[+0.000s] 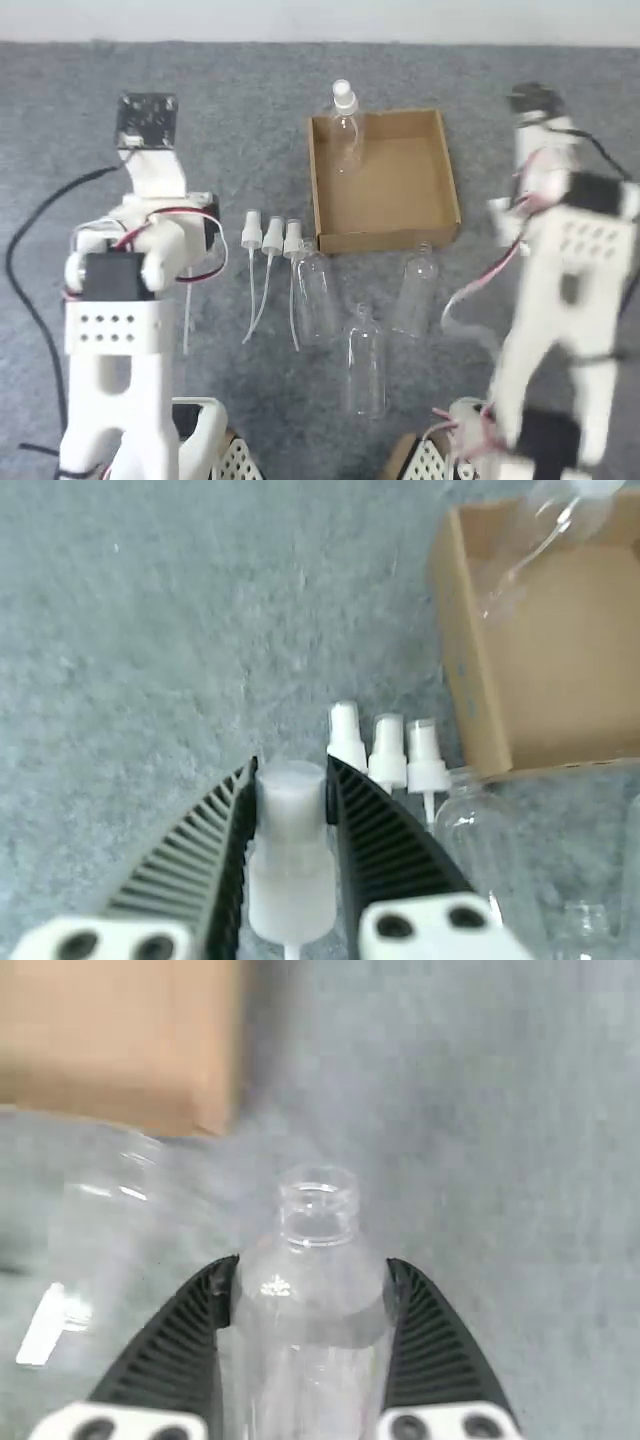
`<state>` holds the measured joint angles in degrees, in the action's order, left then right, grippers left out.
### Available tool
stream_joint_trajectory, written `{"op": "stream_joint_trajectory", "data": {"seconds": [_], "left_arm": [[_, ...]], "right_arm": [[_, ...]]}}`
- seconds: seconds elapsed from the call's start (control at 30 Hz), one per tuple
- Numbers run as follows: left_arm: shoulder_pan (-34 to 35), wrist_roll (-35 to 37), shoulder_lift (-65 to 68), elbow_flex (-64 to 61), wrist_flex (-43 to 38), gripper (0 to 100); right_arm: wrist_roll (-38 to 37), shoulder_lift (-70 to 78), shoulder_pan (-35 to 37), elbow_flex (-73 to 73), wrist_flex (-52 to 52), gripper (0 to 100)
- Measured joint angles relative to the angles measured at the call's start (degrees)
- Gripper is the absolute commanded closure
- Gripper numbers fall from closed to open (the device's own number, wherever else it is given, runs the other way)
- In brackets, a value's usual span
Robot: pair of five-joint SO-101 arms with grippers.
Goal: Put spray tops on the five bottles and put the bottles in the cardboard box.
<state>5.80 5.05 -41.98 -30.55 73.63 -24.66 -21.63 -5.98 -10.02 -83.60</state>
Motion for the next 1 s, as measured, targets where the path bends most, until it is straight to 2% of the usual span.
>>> {"op": "stream_joint_trajectory", "data": {"seconds": [0.2, 0.3, 0.43, 0.67, 0.87, 1.0], "left_arm": [[0.0, -0.1, -2.7, 7.9, 2.7, 99], [0.0, -0.1, -7.6, 10.3, 2.7, 99], [0.0, 0.7, -12.3, 13.9, 2.4, 99], [-0.6, 9.9, -13.1, 16.3, -4.7, 99], [-0.5, 19.3, -13.3, 16.3, -10.2, 99], [-0.5, 21.6, -13.5, 15.1, -14.8, 99]], "right_arm": [[8.6, -15.7, 22.0, -8.7, 2.4, 99.0], [11.3, -18.2, 32.4, -13.1, 7.6, 99.0], [13.6, -19.3, 41.8, -20.6, 18.1, 99.0], [16.4, -19.3, 50.6, -33.2, 36.9, 99.3], [16.7, -19.3, 52.0, -37.4, 42.7, 99.2], [16.7, -19.3, 53.8, -39.0, 44.0, 99.2]]}}
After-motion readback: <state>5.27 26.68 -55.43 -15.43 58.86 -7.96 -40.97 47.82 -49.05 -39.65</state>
